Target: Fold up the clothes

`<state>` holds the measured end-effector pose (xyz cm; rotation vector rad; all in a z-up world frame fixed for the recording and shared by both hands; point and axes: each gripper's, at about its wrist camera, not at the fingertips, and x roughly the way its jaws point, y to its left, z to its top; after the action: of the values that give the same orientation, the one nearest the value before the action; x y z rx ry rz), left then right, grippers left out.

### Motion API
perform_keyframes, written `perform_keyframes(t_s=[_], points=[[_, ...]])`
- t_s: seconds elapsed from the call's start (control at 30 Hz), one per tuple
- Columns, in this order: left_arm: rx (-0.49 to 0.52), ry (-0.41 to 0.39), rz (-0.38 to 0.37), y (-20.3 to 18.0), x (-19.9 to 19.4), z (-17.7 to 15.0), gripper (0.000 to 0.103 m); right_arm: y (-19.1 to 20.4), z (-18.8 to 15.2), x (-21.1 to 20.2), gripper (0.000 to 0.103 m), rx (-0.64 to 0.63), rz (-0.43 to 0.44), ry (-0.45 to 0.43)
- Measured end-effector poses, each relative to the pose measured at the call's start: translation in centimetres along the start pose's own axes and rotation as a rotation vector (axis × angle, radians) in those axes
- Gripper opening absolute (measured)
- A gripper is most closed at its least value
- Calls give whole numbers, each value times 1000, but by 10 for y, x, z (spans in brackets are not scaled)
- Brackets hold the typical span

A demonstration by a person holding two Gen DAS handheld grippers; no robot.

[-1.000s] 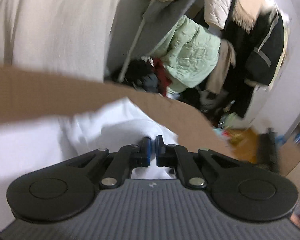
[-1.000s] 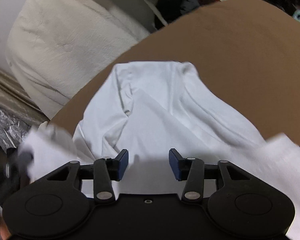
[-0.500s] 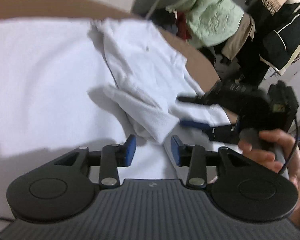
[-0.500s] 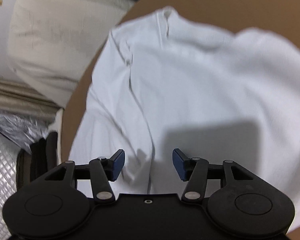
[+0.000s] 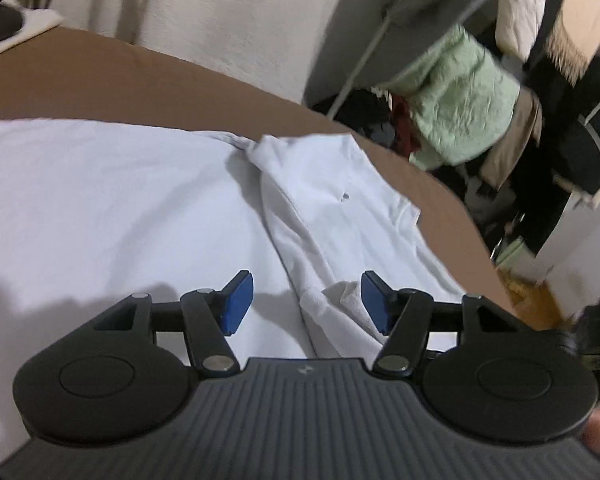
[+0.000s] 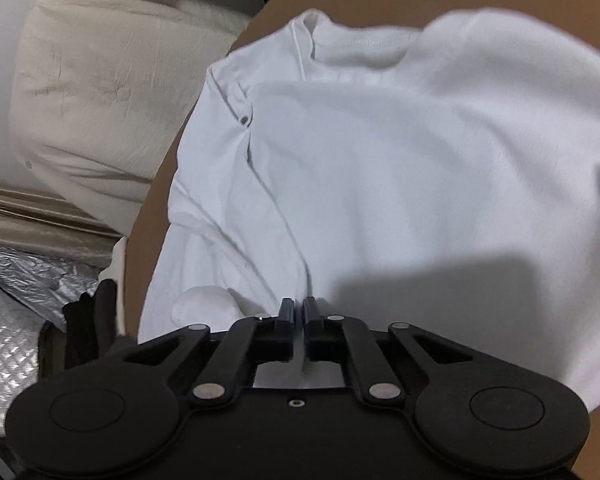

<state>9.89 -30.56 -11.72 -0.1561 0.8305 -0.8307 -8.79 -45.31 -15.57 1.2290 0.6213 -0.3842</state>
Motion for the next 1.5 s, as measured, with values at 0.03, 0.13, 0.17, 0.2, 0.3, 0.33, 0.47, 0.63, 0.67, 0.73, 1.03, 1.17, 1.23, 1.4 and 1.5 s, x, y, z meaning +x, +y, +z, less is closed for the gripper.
perform_keyframes(t_s=[0.03,0.13,0.17,0.2,0.3,0.33,0.47,0.63,0.67,0.73,1.03,1.17,1.23,1.4,1.5], points=[[15,18,-4,-4,9,-1,68,0,1,-2,5,-3,-2,-10],[-17,95,-14,-8,30,-9,69,1,4,-4,4,-6,20,-13],[-36,124,-26,-8,36,-13,69,2,4,-4,4,-9,21,-13],[-43,158,-37,-9,42,-17,69,2,5,-5,4,-12,23,-12],[21,259,-10,-18,53,-30,11,5,7,-5,4,-27,11,-12],[42,264,-4,-21,53,-33,10,6,8,-5,4,-35,2,-14],[88,199,40,-31,29,-34,9,9,11,-6,4,-63,-23,-18],[14,134,11,-29,-11,-32,9,10,14,-10,4,-74,-41,-21],[-30,156,-4,-24,-14,-35,9,11,15,-10,4,-78,-45,-24],[-61,227,14,-19,-13,-44,9,14,15,-12,4,-90,-50,-30],[125,156,79,-30,-35,-50,9,16,17,-17,5,-123,-64,-24],[78,118,-14,-29,-47,-43,9,17,13,-29,6,-122,-65,-37],[40,127,-63,-26,-50,-41,9,21,8,-43,8,-146,-65,-58],[45,231,-61,-25,-40,-49,9,40,-10,-83,8,-302,-98,-121],[69,247,-61,-26,-41,-57,9,37,-18,-89,8,-339,-141,-126]])
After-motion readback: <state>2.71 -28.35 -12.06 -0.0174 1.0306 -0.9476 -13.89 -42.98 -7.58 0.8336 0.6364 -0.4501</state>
